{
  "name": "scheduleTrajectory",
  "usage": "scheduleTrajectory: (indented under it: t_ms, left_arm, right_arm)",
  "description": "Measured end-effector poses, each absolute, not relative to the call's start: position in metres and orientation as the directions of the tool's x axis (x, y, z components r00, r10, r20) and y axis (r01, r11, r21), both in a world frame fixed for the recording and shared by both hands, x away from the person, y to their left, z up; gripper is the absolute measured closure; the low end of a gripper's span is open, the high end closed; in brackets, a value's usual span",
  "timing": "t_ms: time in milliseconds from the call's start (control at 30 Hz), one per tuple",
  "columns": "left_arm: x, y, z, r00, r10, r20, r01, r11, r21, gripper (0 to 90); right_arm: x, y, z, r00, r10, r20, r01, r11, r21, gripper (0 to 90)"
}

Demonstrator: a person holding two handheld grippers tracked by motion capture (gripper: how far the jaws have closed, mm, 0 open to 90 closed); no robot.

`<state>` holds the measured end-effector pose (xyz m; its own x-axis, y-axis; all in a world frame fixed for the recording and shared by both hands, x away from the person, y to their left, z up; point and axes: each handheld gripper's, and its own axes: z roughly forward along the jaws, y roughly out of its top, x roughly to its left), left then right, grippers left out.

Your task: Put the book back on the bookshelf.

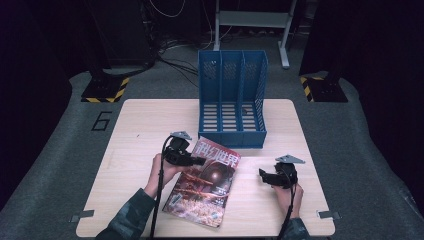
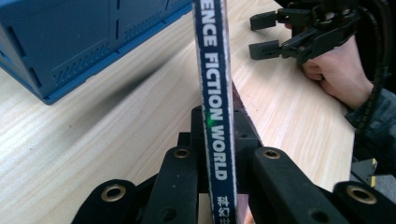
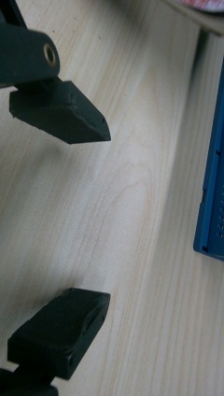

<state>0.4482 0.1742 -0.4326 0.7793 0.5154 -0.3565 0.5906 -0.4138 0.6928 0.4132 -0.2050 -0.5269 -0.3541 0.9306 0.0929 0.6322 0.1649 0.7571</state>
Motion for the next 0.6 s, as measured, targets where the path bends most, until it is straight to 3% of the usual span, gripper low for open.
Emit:
scheduleTrajectory:
  t_ms: [600]
  left_arm:
    - [0.440,0.192,-0.396,0.814,0.465,-0.348,0.543,-0.398,0.739,84.2]
  right_arm:
    - [0.417,-0.204,-0.528,-0.346,0.938,0.009,0.636,0.228,0.737,10.3]
